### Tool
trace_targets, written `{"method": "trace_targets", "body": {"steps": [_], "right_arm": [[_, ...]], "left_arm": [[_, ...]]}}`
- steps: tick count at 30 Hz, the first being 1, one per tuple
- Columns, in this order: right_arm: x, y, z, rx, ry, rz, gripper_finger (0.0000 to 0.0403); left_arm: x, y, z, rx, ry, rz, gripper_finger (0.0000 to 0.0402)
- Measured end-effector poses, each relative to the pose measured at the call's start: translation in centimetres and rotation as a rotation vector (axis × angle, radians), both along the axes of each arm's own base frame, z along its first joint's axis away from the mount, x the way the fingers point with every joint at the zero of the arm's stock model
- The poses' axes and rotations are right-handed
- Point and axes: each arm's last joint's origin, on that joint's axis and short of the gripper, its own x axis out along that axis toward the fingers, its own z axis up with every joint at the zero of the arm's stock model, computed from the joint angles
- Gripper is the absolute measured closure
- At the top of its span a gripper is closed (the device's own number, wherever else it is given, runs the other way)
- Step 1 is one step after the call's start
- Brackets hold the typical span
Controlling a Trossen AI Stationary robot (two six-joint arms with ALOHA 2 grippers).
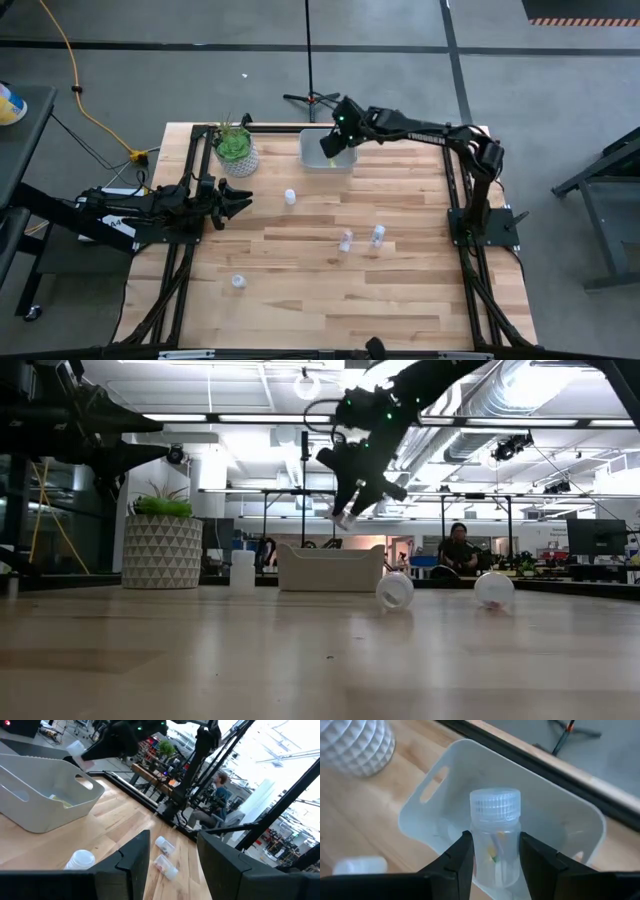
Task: Pick and place pill bottles into a basket
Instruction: Put the transparent pill bottle into the gray bin
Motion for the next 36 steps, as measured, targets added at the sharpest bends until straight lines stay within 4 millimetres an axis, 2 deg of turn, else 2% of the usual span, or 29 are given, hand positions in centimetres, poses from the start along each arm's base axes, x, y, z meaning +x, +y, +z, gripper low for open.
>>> {"method": "trace_targets", "body": {"steps": [9, 16, 22, 30, 36], "right_arm": [[0.6, -0.9, -3.7, 0.096, 0.076, -0.005, 0.027], [0.8, -1.1, -5.7, 0.136, 0.133, -0.017, 0.027], [0.7, -1.1, -5.7, 0.142, 0.138, -0.035, 0.0258], [0.6, -1.0, -5.7, 0.162, 0.141, -0.011, 0.0198], [1.1, -1.1, -4.5, 0.159, 0.099, 0.051, 0.0182]], "left_arm": [[0.0, 0.0, 0.0, 0.0, 0.0, 0.0, 0.0204], [0.0, 0.0, 0.0, 0.0, 0.0, 0.0, 0.0204], [0.0, 0.0, 0.0, 0.0, 0.0, 0.0, 0.0204], [0.0, 0.0, 0.0, 0.0, 0.0, 0.0, 0.0204], [0.0, 0.0, 0.0, 0.0, 0.0, 0.0, 0.0204]]}}
